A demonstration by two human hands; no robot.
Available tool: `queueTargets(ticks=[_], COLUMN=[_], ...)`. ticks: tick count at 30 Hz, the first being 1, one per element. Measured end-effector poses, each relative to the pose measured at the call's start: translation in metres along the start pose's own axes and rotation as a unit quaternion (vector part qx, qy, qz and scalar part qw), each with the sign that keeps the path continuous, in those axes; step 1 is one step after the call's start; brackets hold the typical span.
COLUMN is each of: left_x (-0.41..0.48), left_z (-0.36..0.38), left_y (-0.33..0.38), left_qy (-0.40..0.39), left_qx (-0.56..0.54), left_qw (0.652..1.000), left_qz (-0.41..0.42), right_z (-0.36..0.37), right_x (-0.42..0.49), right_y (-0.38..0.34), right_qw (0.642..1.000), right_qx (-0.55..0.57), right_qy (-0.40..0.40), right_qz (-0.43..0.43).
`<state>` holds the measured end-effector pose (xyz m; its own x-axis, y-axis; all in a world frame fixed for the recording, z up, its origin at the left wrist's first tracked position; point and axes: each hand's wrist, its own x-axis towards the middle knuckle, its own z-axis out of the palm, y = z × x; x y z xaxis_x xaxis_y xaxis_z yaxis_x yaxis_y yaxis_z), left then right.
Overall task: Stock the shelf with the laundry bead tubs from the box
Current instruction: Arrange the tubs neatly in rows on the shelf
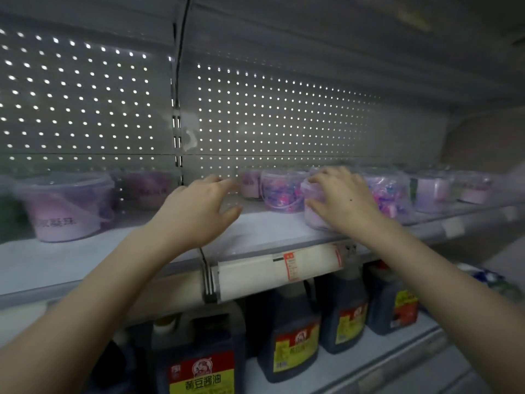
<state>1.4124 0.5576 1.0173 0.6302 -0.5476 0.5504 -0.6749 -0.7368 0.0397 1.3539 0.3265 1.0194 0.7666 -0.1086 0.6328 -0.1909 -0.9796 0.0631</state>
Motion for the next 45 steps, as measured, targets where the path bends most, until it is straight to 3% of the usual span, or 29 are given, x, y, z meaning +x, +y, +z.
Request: queueTargets(ticks=[7,10,14,22,26,32,37,45], left_x=[0.007,0.005,-0.002,-0.037,-0.057,-0.076,-0.081,-0.081], left_z=[-0.001,-0.004,-0.008,-0.032,-0.043,-0.054,-0.056,-0.056], left_y=[0.0,-0.006,-0.02,-0.08,-0.105,-0.135,-0.142,-0.144], left_qy=[0.021,0.023,0.016,0.017,0.026,-0.023,-0.03,-0.034], left_qx=[-0.027,-0.032,-0.018,0.076,0.132,0.149,0.141,0.135], left_qw=[0.999,0.999,0.999,0.992,0.98,0.969,0.972,0.975], left_qz=[-0.004,-0.014,-0.03,-0.101,-0.149,-0.195,-0.185,-0.171], right_z=[0.002,0.0,0.001,0.016,0.023,0.03,0.037,0.04], right_x=[0.0,-0.005,-0.004,0.023,0.036,0.056,0.075,0.088], right_y=[0.011,0.004,-0.029,-0.11,-0.148,-0.195,-0.206,-0.205], right_qw=[0.999,0.996,0.979,0.944,0.938,0.918,0.926,0.914], right_qx=[0.022,0.083,0.201,0.317,0.32,0.348,0.298,0.313], right_qy=[0.005,0.009,0.02,0.008,0.003,-0.022,-0.083,-0.147], right_qz=[0.024,0.011,-0.03,-0.091,-0.131,-0.187,-0.214,-0.211])
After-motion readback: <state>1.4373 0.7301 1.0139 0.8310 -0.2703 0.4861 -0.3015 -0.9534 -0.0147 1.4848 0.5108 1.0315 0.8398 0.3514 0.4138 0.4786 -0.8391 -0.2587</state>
